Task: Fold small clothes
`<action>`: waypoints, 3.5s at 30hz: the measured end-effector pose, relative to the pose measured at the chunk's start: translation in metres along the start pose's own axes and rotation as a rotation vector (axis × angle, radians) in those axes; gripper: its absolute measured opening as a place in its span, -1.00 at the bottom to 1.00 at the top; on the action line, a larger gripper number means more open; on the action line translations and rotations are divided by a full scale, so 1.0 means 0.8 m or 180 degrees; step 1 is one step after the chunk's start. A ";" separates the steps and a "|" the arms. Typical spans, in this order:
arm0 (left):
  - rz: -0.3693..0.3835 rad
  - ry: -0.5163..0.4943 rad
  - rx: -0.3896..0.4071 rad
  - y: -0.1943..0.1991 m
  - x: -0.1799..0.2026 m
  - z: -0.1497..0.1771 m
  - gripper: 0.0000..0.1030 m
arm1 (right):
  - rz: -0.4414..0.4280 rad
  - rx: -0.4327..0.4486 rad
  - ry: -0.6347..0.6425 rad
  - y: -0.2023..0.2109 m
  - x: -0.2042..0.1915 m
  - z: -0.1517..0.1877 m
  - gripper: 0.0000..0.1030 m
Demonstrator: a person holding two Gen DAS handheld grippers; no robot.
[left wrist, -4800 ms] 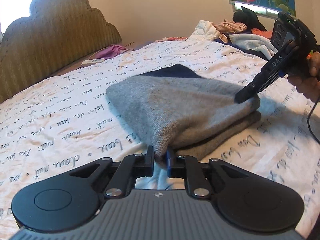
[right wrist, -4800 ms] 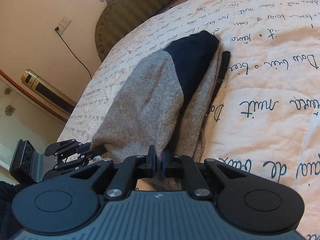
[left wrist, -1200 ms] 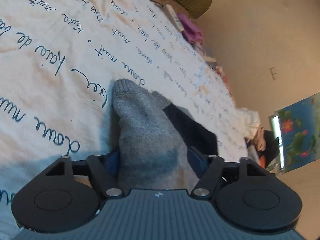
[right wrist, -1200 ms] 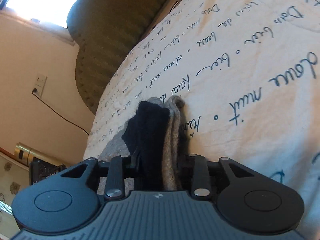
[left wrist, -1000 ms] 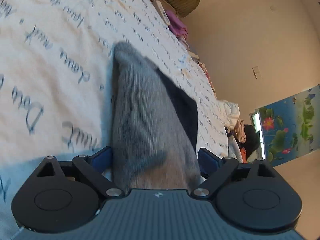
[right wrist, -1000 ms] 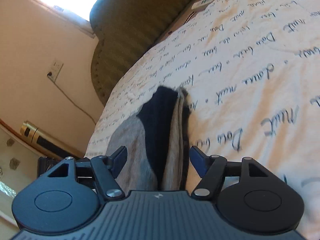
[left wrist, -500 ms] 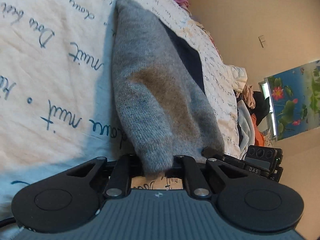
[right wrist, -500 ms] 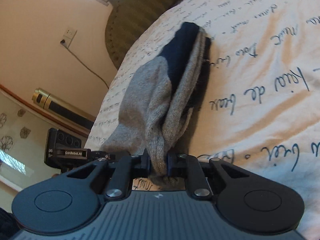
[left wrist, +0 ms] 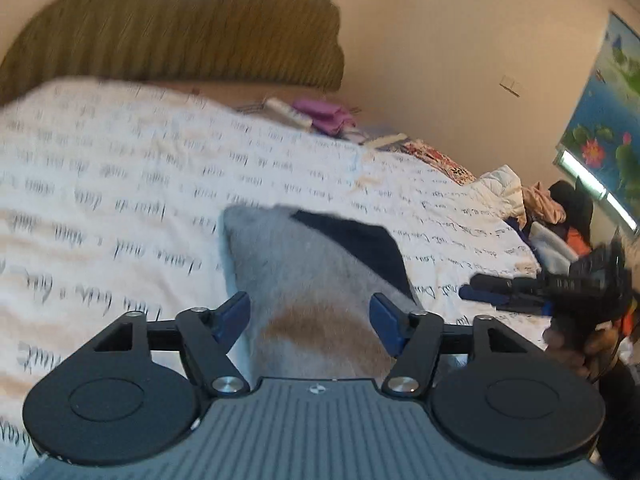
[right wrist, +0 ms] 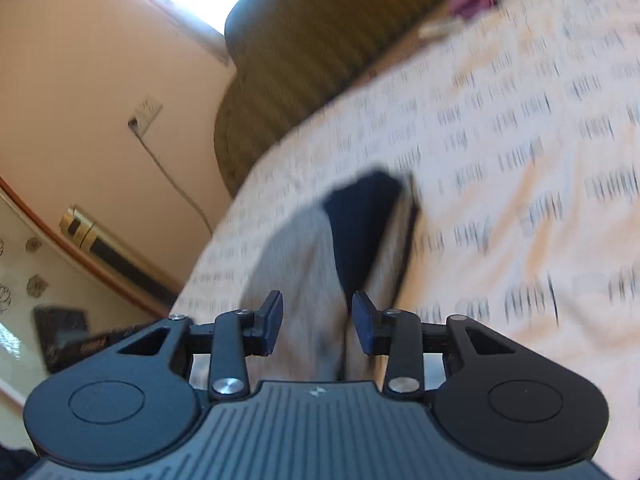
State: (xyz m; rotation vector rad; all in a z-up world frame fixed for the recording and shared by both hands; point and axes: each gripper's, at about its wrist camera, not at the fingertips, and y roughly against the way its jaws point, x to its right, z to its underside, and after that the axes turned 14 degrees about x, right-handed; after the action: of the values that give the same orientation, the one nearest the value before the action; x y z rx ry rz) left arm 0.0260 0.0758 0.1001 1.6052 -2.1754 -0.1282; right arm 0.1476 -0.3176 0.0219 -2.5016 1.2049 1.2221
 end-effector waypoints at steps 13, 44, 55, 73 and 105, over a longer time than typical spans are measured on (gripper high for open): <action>0.0126 -0.0749 -0.0240 -0.045 0.030 0.087 0.34 | 0.0387 -0.0255 -0.0044 -0.133 0.026 -0.005 -0.33; 0.0293 0.1493 -0.1299 0.009 -0.100 0.113 -0.76 | -0.0007 -0.0996 -0.0407 0.029 0.012 0.124 -0.72; 0.0223 0.0088 0.0160 0.049 0.001 0.015 0.56 | -0.0013 0.0042 0.0009 0.024 -0.033 0.042 -0.60; -0.0192 -0.0970 -0.0387 -0.052 0.059 0.125 0.40 | 0.0740 0.0010 0.1090 -0.071 -0.081 0.064 -0.53; -0.0762 -0.0633 -0.0364 0.038 0.041 0.160 1.00 | 0.1711 0.0207 0.1545 0.038 -0.115 0.245 0.85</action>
State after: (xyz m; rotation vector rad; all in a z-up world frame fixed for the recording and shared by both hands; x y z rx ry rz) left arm -0.0589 0.0329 0.0038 1.8483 -2.0648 -0.4945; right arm -0.0284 -0.2024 -0.0371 -2.5922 2.0923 0.6215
